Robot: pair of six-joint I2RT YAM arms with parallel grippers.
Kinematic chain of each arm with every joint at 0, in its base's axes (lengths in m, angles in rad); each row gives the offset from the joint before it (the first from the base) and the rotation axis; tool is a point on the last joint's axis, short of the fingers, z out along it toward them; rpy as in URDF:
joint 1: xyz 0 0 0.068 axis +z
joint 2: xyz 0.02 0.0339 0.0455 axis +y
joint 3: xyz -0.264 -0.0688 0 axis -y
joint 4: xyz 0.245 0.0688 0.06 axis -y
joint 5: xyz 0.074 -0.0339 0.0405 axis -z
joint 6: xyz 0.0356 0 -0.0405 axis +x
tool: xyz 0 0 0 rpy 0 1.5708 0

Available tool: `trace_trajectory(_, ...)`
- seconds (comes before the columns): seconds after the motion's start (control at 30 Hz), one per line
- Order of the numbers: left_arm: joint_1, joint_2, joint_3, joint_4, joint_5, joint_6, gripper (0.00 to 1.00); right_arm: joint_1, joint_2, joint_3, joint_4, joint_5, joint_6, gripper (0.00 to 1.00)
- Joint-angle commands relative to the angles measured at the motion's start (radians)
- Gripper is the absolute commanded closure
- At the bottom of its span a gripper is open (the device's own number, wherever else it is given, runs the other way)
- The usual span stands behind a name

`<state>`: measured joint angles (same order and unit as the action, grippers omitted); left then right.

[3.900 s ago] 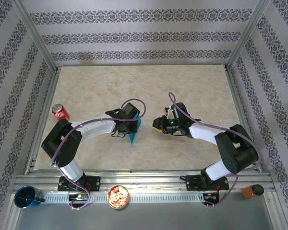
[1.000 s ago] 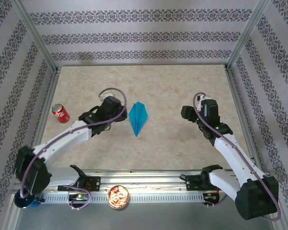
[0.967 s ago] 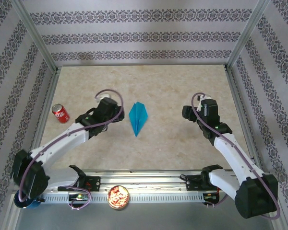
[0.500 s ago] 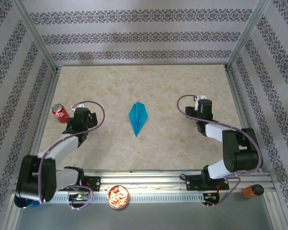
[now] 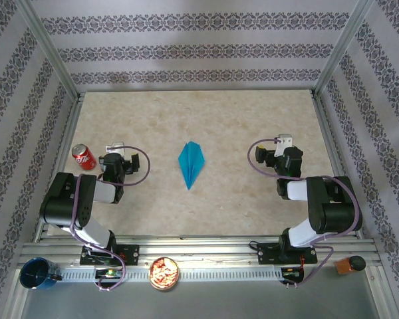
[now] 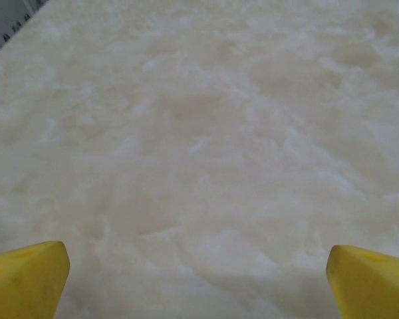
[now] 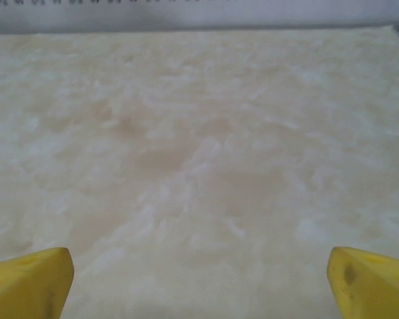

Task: Fold a paper plane with a square sheet of paper (pick it up from the middle)
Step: Reset both arms

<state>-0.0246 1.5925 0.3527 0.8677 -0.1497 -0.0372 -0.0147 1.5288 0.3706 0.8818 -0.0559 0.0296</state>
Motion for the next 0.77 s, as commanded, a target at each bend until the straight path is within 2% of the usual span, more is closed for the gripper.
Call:
trace_trajectory(0.0, 0.014, -0.016, 0.016, 0.086, 0.005, -0.011, 0.01, 0.028, -0.001, -0.008, 0.089, 0.115, 0.014, 0.02)
trace_trajectory(0.07, 0.014, 0.005, 0.003, 0.152, 0.016, 0.006, 0.01, 0.032, -0.002, -0.007, 0.084, 0.125, 0.014, 0.02)
trace_trajectory(0.23, 0.014, -0.005, 0.021, 0.097, 0.032, 0.008, 0.01, 0.057, -0.004, -0.010, 0.090, 0.146, -0.017, 0.02)
trace_trajectory(0.73, 0.014, -0.002, 0.020, 0.108, 0.041, 0.014, 0.01, 0.069, -0.001, -0.016, 0.104, 0.165, -0.022, 0.02)
